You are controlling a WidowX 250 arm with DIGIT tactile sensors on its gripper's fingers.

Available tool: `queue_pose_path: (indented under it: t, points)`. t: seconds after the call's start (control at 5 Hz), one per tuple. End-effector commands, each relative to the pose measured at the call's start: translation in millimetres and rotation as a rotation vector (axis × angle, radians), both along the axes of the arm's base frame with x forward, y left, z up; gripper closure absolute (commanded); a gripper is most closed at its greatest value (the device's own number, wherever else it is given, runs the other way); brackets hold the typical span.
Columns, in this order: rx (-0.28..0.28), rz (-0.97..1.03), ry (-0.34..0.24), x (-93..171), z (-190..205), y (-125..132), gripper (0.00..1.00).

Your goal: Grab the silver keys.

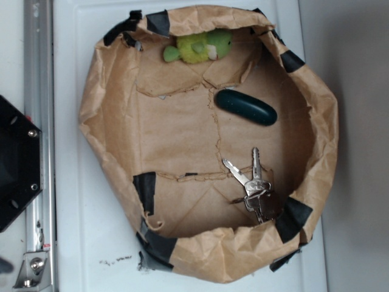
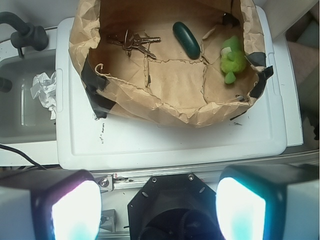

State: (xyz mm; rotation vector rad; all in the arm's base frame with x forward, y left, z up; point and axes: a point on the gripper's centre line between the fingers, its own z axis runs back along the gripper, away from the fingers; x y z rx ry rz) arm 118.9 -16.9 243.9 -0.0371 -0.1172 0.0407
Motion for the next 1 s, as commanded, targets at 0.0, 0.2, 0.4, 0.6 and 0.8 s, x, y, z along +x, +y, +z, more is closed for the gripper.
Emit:
queue_pose_path:
  t: [0.0, 0.2, 0.4, 0.6, 0.8]
  points:
    - [0.0, 0.0, 0.0, 0.0, 0.0, 0.0, 0.0]
    - [0.04, 0.012, -0.116, 50.0, -22.4, -19.3, 0.0]
    - [0.03, -0.012, -0.213, 88.4, -32.9, -25.4, 0.0]
    - [-0.028, 0.013, -0.219, 130.8, -60.5, -21.8, 0.0]
    - [-0.097, 0.053, -0.193, 150.0, -77.3, 2.4, 0.0]
